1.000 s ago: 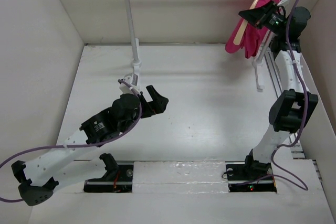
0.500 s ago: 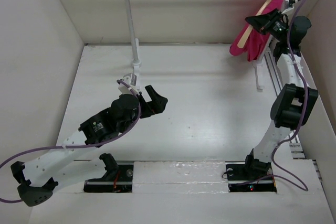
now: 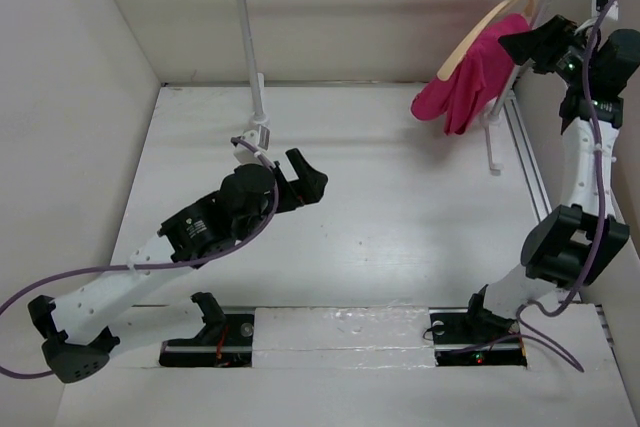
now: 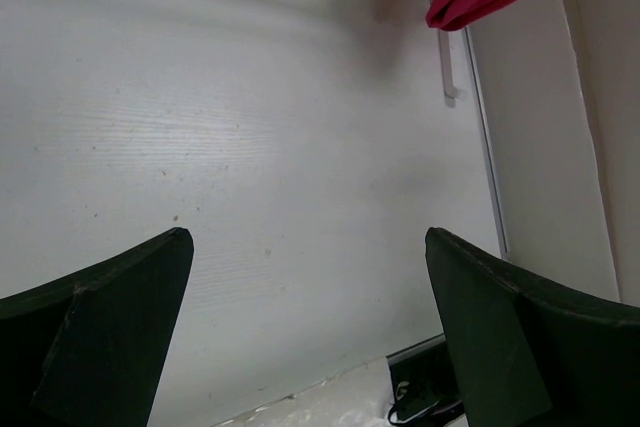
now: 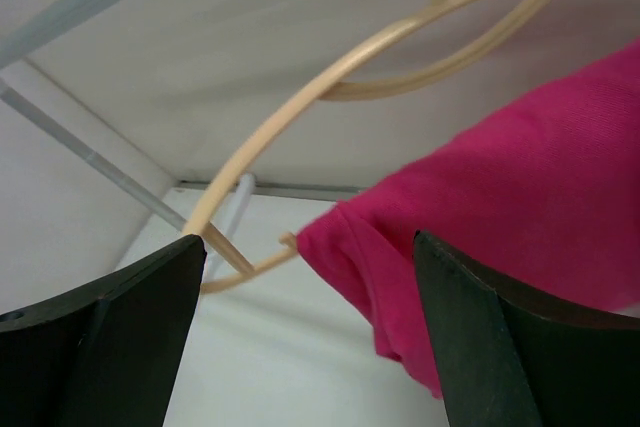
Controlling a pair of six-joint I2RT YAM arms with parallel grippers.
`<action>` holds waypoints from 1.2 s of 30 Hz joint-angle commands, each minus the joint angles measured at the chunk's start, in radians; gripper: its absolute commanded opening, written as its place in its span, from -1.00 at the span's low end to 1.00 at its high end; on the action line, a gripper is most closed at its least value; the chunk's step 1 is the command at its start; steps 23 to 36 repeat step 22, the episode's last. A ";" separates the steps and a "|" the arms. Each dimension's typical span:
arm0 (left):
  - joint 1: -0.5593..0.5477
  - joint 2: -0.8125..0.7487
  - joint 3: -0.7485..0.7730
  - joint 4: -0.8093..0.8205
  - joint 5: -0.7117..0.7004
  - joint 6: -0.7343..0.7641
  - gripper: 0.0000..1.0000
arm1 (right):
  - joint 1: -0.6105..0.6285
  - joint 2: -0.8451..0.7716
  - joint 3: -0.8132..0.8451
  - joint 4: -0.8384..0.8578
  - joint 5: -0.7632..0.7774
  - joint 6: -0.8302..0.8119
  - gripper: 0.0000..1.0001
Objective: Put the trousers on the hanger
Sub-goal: Place the hanger at the clothesline, then reset both arms
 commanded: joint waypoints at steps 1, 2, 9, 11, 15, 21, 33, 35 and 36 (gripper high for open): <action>0.009 0.007 0.072 0.043 -0.018 0.045 0.98 | -0.033 -0.107 -0.049 -0.176 0.056 -0.203 0.80; 0.020 0.010 0.079 0.050 -0.009 0.050 0.98 | -0.033 -0.136 -0.103 -0.189 0.060 -0.225 0.80; 0.067 -0.016 0.043 0.089 0.021 0.057 0.98 | 0.089 -0.592 -0.528 -0.311 0.256 -0.383 0.72; 0.067 -0.025 0.033 0.080 0.006 0.060 0.98 | 0.137 -0.697 -0.653 -0.334 0.298 -0.378 0.71; 0.067 -0.062 -0.008 0.044 -0.003 0.066 0.98 | 0.279 -0.872 -0.822 -0.553 0.451 -0.469 0.70; 0.067 -0.111 -0.126 0.030 0.047 0.016 0.98 | 0.395 -1.067 -1.021 -0.718 0.507 -0.512 0.71; 0.067 -0.109 -0.129 0.044 0.051 0.014 0.98 | 0.395 -1.085 -1.029 -0.723 0.508 -0.504 0.71; 0.067 -0.109 -0.129 0.044 0.051 0.014 0.98 | 0.395 -1.085 -1.029 -0.723 0.508 -0.504 0.71; 0.067 -0.109 -0.129 0.044 0.051 0.014 0.98 | 0.395 -1.085 -1.029 -0.723 0.508 -0.504 0.71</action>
